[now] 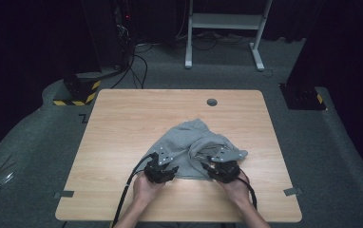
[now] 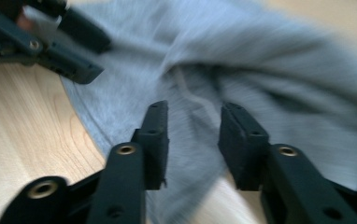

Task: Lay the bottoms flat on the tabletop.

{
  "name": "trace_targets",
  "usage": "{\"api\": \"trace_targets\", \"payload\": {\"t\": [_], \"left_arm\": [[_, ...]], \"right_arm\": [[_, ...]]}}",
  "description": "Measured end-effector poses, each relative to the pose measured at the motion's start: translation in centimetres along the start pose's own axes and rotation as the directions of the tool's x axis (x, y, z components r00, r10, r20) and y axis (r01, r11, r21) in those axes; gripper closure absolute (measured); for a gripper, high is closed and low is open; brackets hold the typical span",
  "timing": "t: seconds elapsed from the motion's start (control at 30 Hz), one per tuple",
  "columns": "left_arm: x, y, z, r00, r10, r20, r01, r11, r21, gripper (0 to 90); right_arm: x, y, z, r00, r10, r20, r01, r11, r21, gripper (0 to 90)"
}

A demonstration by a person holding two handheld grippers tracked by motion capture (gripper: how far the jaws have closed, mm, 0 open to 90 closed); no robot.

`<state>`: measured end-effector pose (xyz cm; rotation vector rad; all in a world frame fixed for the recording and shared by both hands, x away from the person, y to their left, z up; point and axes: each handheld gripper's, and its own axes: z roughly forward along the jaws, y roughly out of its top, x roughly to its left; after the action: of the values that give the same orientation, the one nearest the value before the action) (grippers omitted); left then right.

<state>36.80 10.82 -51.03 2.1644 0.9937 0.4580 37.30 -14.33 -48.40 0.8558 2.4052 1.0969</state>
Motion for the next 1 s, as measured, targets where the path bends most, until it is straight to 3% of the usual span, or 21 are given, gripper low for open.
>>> {"api": "trace_targets", "payload": {"t": [0.07, 0.17, 0.23, 0.27, 0.33, 0.4, 0.53, 0.73, 0.87, 0.93, 1.0], "left_arm": [[0.0, -0.1, 0.4, 0.9999, -0.012, -0.009, 0.012, 0.9999, 0.007, 55.1], [-0.1, -0.2, 0.8, 0.9999, -0.016, -0.006, 0.016, 0.9999, 0.007, 56.7], [-0.1, -0.1, 0.9, 1.0000, -0.008, 0.002, 0.008, 0.9999, 0.011, 62.1], [-0.1, 0.0, 0.9, 1.0000, -0.001, 0.005, 0.001, 0.9999, 0.013, 67.0], [-0.2, 0.1, 0.8, 0.9999, 0.015, 0.001, -0.015, 0.9996, 0.022, 77.9], [-0.3, 0.1, 0.8, 0.9999, 0.017, 0.001, -0.017, 0.9996, 0.024, 86.6], [-0.1, -0.1, 0.1, 0.9999, 0.001, 0.012, -0.001, 1.0000, -0.006, 88.6], [0.2, -0.7, -2.3, 0.9996, -0.009, 0.026, 0.011, 0.9987, -0.049, 88.8], [-0.6, -1.3, -2.6, 0.9972, 0.014, 0.074, -0.014, 0.9999, -0.002, 87.9], [-0.8, -1.2, -2.5, 0.9971, 0.025, 0.072, -0.024, 0.9996, -0.012, 81.2], [-0.4, -0.7, -2.4, 0.9988, 0.012, 0.047, -0.010, 0.9991, -0.040, 70.7]], "right_arm": [[0.2, -0.1, 2.0, 0.9997, 0.015, -0.019, -0.014, 0.998, 0.057, 54.7], [0.3, -0.2, 3.8, 0.9987, 0.040, -0.032, -0.037, 0.995, 0.090, 54.5], [0.3, -0.3, 4.4, 0.9992, 0.030, -0.028, -0.026, 0.993, 0.114, 64.5], [0.3, -0.3, 4.5, 0.9997, 0.016, -0.020, -0.014, 0.994, 0.113, 75.3], [0.2, -0.2, 4.0, 0.9998, 0.002, -0.019, 0.000, 0.993, 0.115, 84.9], [0.1, -0.2, 3.2, 0.9999, -0.006, -0.008, 0.007, 0.996, 0.094, 85.8], [-0.6, -0.4, 0.3, 0.9996, 0.008, 0.027, -0.009, 1.000, 0.029, 86.0], [-2.5, -2.2, -3.5, 0.9927, 0.088, 0.082, -0.088, 0.996, -0.011, 85.9], [-2.5, -4.6, -3.9, 0.9901, 0.125, 0.064, -0.128, 0.990, 0.059, 84.3], [-2.4, -5.1, -3.7, 0.9906, 0.129, 0.047, -0.132, 0.989, 0.065, 76.5], [-2.3, -4.7, -3.8, 0.9900, 0.135, 0.043, -0.136, 0.991, 0.022, 68.3]]}}
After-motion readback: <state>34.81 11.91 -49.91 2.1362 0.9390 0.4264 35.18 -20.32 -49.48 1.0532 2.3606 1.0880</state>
